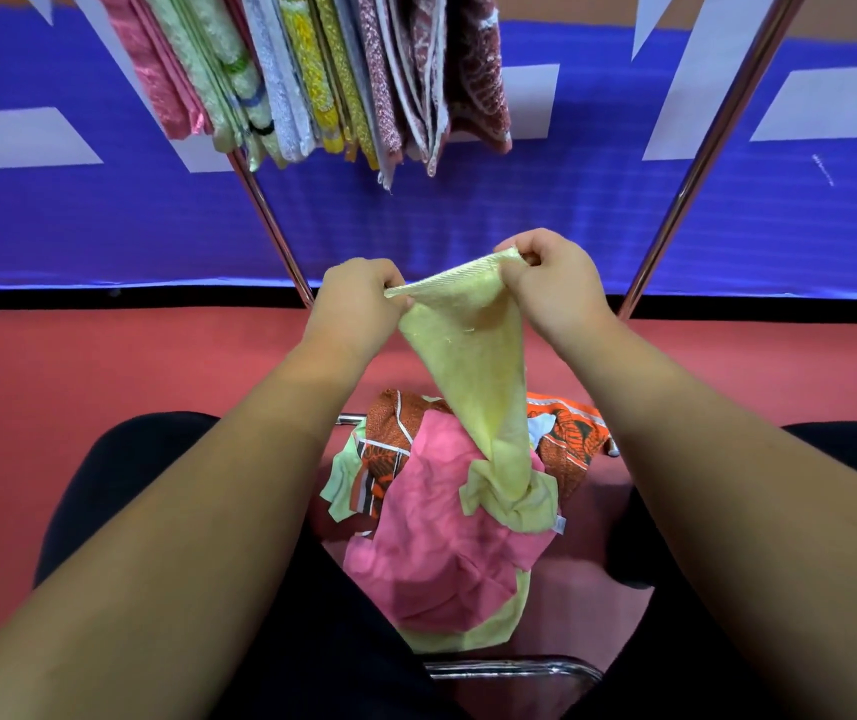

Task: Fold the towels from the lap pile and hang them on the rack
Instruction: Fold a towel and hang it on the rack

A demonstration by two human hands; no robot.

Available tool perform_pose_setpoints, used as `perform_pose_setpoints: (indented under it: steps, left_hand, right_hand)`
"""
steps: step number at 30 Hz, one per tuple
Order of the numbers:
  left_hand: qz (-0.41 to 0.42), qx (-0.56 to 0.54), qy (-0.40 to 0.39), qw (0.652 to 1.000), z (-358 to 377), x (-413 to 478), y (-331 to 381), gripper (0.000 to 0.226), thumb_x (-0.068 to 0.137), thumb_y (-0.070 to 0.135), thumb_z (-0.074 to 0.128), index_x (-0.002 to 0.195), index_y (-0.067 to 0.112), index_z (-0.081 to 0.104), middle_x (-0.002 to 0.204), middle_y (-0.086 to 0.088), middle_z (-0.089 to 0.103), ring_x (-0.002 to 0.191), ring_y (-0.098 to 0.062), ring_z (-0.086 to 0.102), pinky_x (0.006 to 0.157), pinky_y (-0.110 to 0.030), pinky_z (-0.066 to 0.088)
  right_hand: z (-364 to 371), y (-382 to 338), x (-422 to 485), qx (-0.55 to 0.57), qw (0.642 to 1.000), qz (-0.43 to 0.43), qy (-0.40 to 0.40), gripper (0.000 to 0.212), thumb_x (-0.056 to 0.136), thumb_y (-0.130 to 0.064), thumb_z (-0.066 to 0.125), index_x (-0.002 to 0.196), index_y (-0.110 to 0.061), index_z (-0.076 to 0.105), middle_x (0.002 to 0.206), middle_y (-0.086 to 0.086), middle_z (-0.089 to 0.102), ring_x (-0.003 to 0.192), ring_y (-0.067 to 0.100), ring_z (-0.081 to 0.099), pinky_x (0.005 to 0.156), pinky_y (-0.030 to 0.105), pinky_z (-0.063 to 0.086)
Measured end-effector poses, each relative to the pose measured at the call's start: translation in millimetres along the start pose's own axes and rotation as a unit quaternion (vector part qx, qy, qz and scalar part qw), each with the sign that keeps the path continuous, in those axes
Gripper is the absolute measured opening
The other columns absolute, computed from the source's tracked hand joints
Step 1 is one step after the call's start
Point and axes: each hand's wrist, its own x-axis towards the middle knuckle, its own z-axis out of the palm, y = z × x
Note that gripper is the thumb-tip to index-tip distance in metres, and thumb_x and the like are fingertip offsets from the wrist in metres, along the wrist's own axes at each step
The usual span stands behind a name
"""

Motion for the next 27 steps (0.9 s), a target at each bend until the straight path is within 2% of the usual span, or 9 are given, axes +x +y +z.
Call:
perform_pose_setpoints:
  steps: [4,7,11,14,18,20,22,24,27]
  left_hand:
    - [0.002,-0.021,0.038,0.999,-10,-10,5,0.013,0.089,0.025,0.082,0.086,0.025,0.069,0.099,-0.004,0.061,0.089,-0.022,0.059,0.077,-0.029,0.039]
    - [-0.013,-0.068,0.065,0.995,-19,-22,8,0.013,0.085,0.021,0.085,0.084,0.024,0.072,0.104,-0.006,0.058,0.086,-0.020,0.059,0.076,-0.026,0.039]
    - [-0.035,-0.167,0.059,0.984,-37,-38,15,0.020,0.083,0.017,0.082,0.079,0.026,0.065,0.083,-0.004,0.069,0.068,-0.021,0.065,0.060,-0.031,0.047]
    - [-0.063,-0.278,0.037,0.958,-58,-49,27,0.015,0.087,0.009,0.081,0.092,0.018,0.069,0.081,-0.001,0.072,0.068,-0.012,0.065,0.064,-0.024,0.052]
    - [-0.064,-0.406,0.045,0.911,-93,-64,51,0.015,0.092,-0.002,0.075,0.106,0.002,0.072,0.072,0.003,0.069,0.054,0.006,0.060,0.053,-0.009,0.043]
    - [-0.049,-0.417,0.048,0.906,-114,-67,63,0.014,0.093,0.001,0.075,0.107,0.004,0.073,0.074,0.005,0.069,0.054,0.007,0.059,0.052,-0.010,0.043]
    - [-0.034,-0.423,0.042,0.904,-137,-66,76,0.012,0.094,0.007,0.076,0.105,0.010,0.073,0.069,0.008,0.068,0.053,0.001,0.057,0.050,-0.017,0.044]
    - [-0.028,-0.449,0.039,0.892,-164,-65,93,0.011,0.096,0.007,0.074,0.104,0.013,0.069,0.064,0.009,0.065,0.049,-0.003,0.054,0.047,-0.020,0.046]
    - [-0.010,-0.506,0.049,0.861,-207,-66,128,0.013,0.100,0.003,0.069,0.102,0.014,0.063,0.078,-0.001,0.067,0.061,-0.010,0.072,0.053,-0.021,0.059]
  right_hand:
    - [0,-10,-13,-0.014,0.999,-0.017,0.027,0.022,0.088,-0.012,0.059,0.095,-0.026,0.074,0.084,-0.012,0.070,0.070,0.001,0.059,0.059,0.011,0.043]
    - [-3,-18,-23,-0.019,0.998,-0.029,0.046,0.024,0.088,-0.011,0.059,0.097,-0.027,0.076,0.089,-0.011,0.074,0.080,0.003,0.065,0.068,0.015,0.046]
    - [-11,-30,-40,-0.006,0.997,-0.032,0.068,0.025,0.090,-0.012,0.061,0.098,-0.029,0.077,0.091,-0.014,0.074,0.087,0.004,0.068,0.077,0.024,0.053]
    - [-24,-47,-49,-0.014,0.996,-0.047,0.078,0.026,0.088,-0.013,0.060,0.100,-0.027,0.078,0.093,-0.013,0.076,0.093,0.007,0.070,0.085,0.031,0.058]
    - [-47,-82,-59,-0.032,0.992,-0.071,0.096,0.022,0.087,-0.018,0.064,0.097,-0.031,0.077,0.090,-0.016,0.074,0.090,0.000,0.068,0.077,0.014,0.051]
    - [-60,-104,-65,-0.038,0.990,-0.080,0.109,0.019,0.087,-0.020,0.066,0.095,-0.034,0.076,0.088,-0.018,0.074,0.086,-0.004,0.067,0.068,0.009,0.045]
    - [-71,-129,-67,-0.028,0.988,-0.090,0.121,0.017,0.087,-0.018,0.067,0.093,-0.032,0.075,0.088,-0.014,0.074,0.080,0.000,0.068,0.068,0.015,0.049]
    - [-81,-157,-65,0.029,0.989,-0.089,0.111,0.020,0.090,-0.008,0.065,0.093,-0.027,0.072,0.091,0.001,0.075,0.069,0.009,0.071,0.068,0.031,0.061]
    - [-96,-205,-64,0.137,0.983,-0.089,0.082,0.025,0.096,0.010,0.056,0.097,-0.013,0.066,0.092,0.013,0.070,0.065,0.018,0.075,0.073,0.044,0.068]
